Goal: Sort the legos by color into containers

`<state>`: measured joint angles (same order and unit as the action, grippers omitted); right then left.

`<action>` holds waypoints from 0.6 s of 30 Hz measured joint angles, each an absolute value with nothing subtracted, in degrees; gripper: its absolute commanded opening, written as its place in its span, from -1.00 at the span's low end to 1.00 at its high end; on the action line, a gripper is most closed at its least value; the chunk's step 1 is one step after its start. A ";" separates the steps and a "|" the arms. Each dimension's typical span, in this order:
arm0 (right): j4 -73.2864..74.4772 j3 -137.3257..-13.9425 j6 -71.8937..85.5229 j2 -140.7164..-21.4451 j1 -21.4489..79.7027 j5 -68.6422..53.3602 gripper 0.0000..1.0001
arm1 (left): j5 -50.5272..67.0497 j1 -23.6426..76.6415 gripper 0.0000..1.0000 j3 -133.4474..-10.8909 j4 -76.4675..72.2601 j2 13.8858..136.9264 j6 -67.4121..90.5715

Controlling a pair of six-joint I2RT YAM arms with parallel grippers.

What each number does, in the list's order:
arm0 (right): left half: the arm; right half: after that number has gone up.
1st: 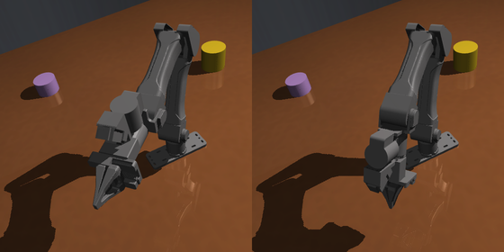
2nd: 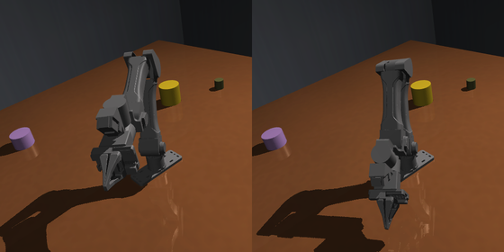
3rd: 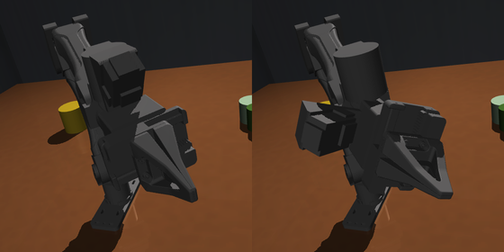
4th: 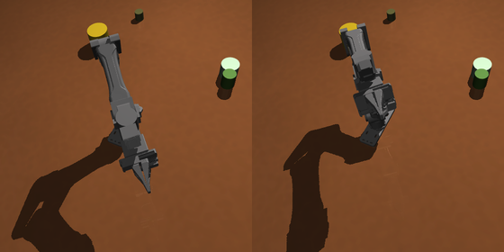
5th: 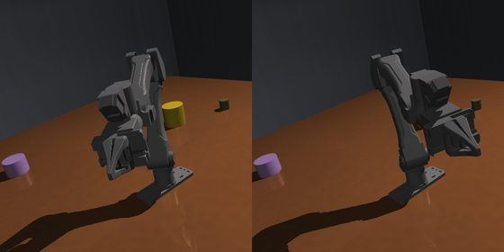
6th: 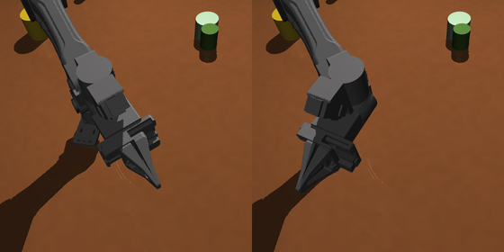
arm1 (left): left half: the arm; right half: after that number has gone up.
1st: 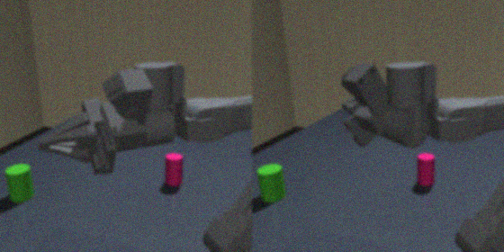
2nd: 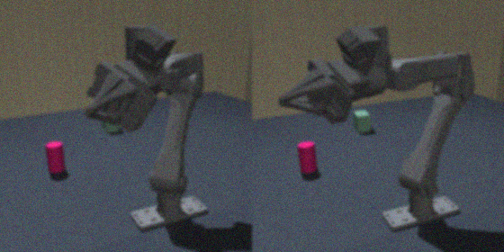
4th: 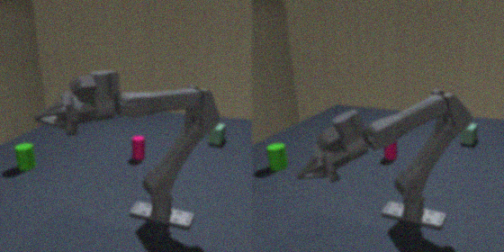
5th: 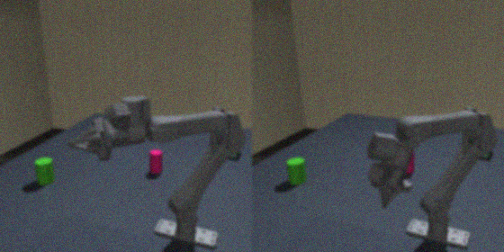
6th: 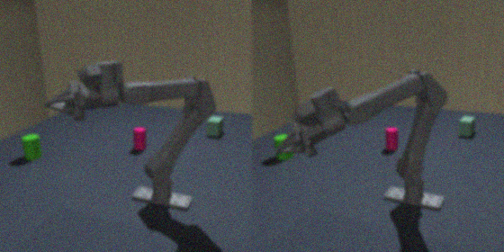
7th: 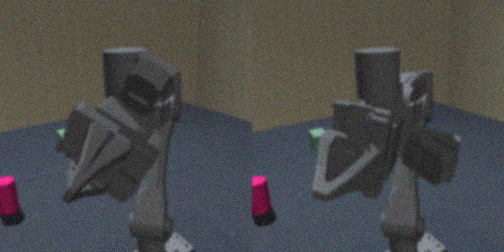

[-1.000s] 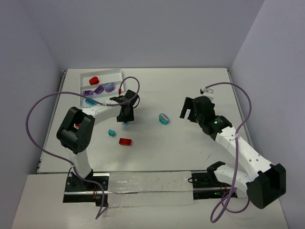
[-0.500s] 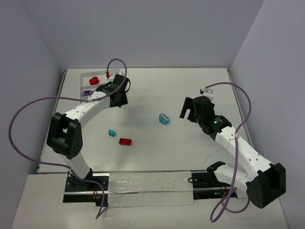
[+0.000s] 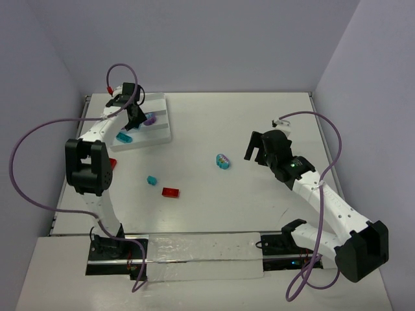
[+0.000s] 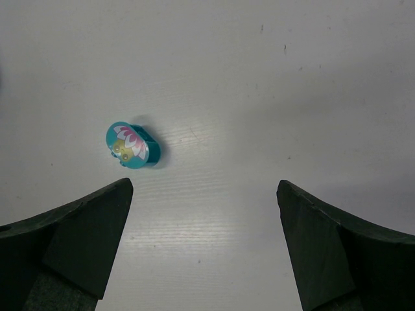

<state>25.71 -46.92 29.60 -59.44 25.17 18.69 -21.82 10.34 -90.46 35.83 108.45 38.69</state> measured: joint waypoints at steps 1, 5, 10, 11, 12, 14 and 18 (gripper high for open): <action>25.72 -46.92 29.58 -59.45 25.17 18.71 1.00 | -21.80 9.88 -1.00 -91.32 35.89 109.89 38.68; 25.73 -46.92 29.58 -59.44 25.17 18.85 1.00 | -21.35 8.58 -1.00 -92.73 35.88 114.22 38.68; 25.73 -46.92 29.56 -59.44 25.17 18.87 1.00 | -20.25 7.68 -0.93 -92.64 35.71 115.64 38.65; 25.71 -46.92 29.56 -59.46 25.17 18.87 1.00 | -20.23 7.62 -0.93 -92.64 35.59 115.66 38.65; 25.73 -46.92 29.56 -59.45 25.17 18.87 1.00 | -20.24 7.53 -0.93 -92.64 35.52 115.68 38.65; 25.74 -46.92 29.56 -59.44 25.17 18.87 1.00 | -20.23 7.36 -0.91 -92.64 35.41 115.90 38.64; 25.72 -46.92 29.56 -59.44 25.17 18.89 1.00 | -20.27 7.21 -0.82 -92.29 35.35 116.38 38.58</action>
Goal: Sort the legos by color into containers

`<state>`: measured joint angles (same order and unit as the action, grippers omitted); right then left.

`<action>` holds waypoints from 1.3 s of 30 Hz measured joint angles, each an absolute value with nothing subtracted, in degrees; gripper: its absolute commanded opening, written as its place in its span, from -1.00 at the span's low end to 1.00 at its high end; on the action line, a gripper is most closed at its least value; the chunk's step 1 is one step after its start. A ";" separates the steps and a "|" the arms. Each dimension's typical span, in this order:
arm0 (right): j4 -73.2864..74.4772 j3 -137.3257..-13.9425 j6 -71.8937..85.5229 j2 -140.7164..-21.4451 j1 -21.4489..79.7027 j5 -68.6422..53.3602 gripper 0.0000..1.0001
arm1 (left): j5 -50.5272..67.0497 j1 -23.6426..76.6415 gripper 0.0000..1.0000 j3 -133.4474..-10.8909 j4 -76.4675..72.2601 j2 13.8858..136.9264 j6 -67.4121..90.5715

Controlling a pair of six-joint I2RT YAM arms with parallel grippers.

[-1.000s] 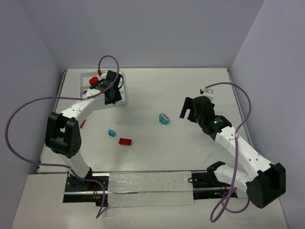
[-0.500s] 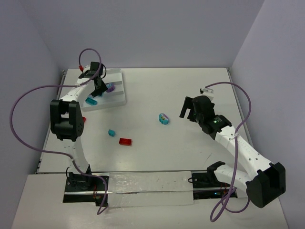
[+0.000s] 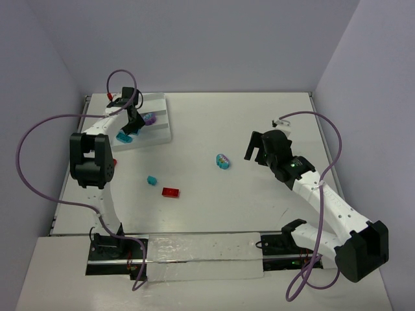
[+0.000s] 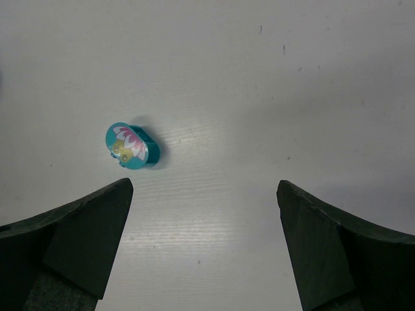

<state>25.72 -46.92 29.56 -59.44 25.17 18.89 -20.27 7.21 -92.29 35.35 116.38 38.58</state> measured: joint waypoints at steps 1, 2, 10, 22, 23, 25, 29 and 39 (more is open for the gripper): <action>25.73 -46.92 29.56 -59.44 25.17 18.90 1.00 | -20.28 7.18 -0.79 -92.16 35.35 116.38 38.55; 25.74 -46.92 29.56 -59.44 25.17 18.90 1.00 | -20.29 7.15 -0.77 -92.05 35.35 116.38 38.51; 25.74 -46.92 29.56 -59.44 25.17 18.92 1.00 | -20.29 7.07 -0.74 -91.94 35.30 116.56 38.30; 25.74 -46.92 29.56 -59.44 25.17 19.16 0.99 | -20.27 7.07 -0.46 -91.77 35.20 118.24 38.30; 25.74 -46.92 29.56 -59.44 25.17 19.22 0.99 | -20.27 7.07 -0.41 -91.75 35.20 118.24 38.30; 25.74 -46.92 29.56 -59.44 25.17 19.29 1.00 | -20.27 7.07 -0.37 -91.74 35.17 118.24 38.31; 25.74 -46.92 29.56 -59.42 25.17 19.29 1.00 | -20.25 7.07 -0.14 -91.74 35.13 118.23 38.33; 25.74 -46.92 29.56 -59.35 25.17 19.28 1.00 | -20.76 7.27 0.63 -91.72 35.03 116.50 38.33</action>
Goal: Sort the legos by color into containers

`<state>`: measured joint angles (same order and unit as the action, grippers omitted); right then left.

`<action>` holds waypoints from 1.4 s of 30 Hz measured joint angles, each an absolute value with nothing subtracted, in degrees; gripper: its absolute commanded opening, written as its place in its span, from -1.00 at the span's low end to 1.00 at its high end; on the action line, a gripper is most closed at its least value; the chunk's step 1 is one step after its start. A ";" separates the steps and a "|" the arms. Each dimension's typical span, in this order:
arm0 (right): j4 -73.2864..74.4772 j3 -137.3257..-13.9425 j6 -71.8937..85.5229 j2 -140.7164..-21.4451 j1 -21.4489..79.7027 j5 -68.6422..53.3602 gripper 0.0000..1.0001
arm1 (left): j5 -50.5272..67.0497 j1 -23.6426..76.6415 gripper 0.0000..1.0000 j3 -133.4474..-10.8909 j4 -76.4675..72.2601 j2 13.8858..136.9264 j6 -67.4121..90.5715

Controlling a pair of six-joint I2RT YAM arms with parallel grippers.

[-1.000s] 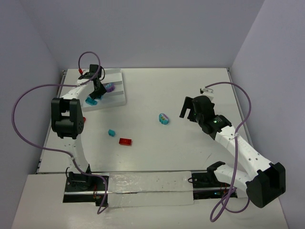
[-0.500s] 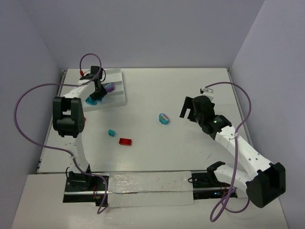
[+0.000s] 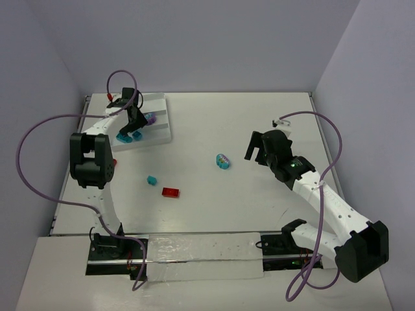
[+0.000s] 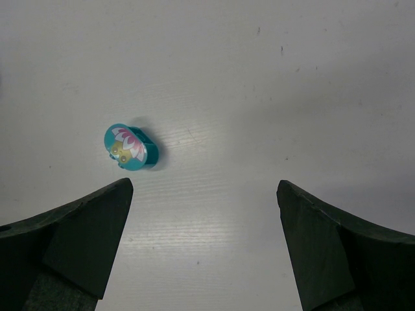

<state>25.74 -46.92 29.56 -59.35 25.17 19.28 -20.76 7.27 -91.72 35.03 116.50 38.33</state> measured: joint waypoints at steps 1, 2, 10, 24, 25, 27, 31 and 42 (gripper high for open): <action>25.74 -46.92 29.56 -59.35 25.17 19.27 1.00 | -20.91 7.39 0.64 -91.72 35.03 116.01 38.34; 25.74 -46.92 29.56 -59.35 25.17 19.27 1.00 | -21.05 7.55 0.64 -91.72 35.04 115.46 38.32; 25.74 -46.92 29.56 -59.21 25.17 19.27 1.00 | -24.00 11.72 0.63 -91.24 36.01 108.22 37.87; 25.77 -46.78 29.46 -57.14 25.21 19.29 1.00 | -25.58 29.05 0.68 -60.40 38.17 83.90 40.27; 25.78 -46.78 29.35 -57.04 25.21 19.29 1.00 | -25.50 29.04 0.66 -58.45 38.72 83.17 41.05; 25.76 -46.78 29.18 -57.03 25.21 19.26 1.00 | -25.31 29.46 0.64 -55.81 40.22 81.91 44.24; 25.78 -46.79 29.04 -57.24 25.21 19.24 1.00 | -26.32 31.85 0.57 -53.86 42.96 80.57 51.57; 25.76 -46.78 29.10 -57.45 25.21 18.99 1.00 | -26.60 33.79 0.44 -50.99 43.28 80.67 67.29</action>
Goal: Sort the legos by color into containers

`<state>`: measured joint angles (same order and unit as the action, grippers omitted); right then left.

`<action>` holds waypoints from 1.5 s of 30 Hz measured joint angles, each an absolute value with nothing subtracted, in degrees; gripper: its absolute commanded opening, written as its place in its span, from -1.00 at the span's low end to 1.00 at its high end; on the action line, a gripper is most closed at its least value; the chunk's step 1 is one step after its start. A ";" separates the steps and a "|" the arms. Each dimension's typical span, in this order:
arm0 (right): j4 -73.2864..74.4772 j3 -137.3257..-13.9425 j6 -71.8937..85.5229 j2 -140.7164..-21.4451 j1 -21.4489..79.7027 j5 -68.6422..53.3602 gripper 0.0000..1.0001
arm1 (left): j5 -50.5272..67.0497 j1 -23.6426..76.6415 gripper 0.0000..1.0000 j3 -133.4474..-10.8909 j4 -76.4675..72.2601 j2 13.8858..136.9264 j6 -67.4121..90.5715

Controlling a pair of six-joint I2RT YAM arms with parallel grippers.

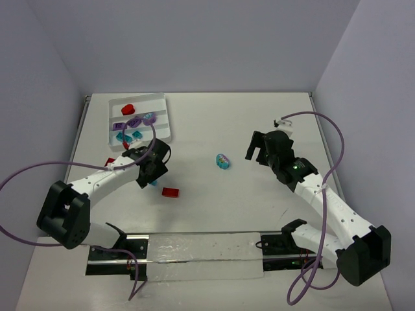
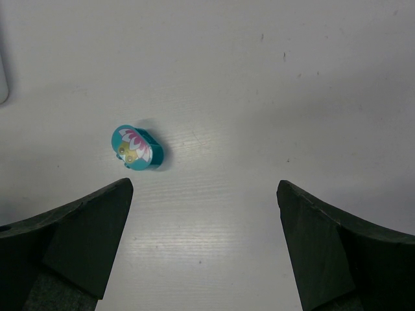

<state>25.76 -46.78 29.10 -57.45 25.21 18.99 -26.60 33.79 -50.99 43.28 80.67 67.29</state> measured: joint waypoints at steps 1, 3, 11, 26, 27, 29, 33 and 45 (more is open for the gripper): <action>25.76 -46.78 29.10 -57.45 25.21 18.94 1.00 | -26.66 33.81 0.42 -50.51 43.27 80.78 68.28; 25.76 -46.78 29.10 -57.45 25.21 18.84 0.99 | -26.88 33.82 0.41 -49.78 43.22 81.47 70.28; 25.78 -46.78 29.08 -57.34 25.21 18.63 1.00 | -27.37 33.80 0.36 -46.66 41.61 83.32 75.91; 25.82 -46.78 29.04 -56.36 25.21 18.39 1.00 | -28.42 31.36 -0.03 -47.36 36.52 87.39 74.28; 25.82 -46.78 29.04 -56.36 25.23 18.39 1.00 | -28.28 30.76 -0.12 -47.34 36.03 87.39 74.04; 25.82 -46.78 29.05 -56.36 25.21 18.39 1.00 | -28.07 29.89 -0.38 -47.24 35.18 87.39 73.47; 25.84 -46.78 29.08 -56.36 25.21 18.37 1.00 | -28.01 29.45 -0.79 -46.94 33.77 87.41 72.29; 26.20 -46.81 29.10 -55.72 25.23 18.37 0.99 | -30.07 29.22 -1.00 -57.51 39.21 87.69 64.43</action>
<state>26.20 -46.81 29.10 -55.72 25.23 18.37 -30.07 29.22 -57.51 39.21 87.69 64.43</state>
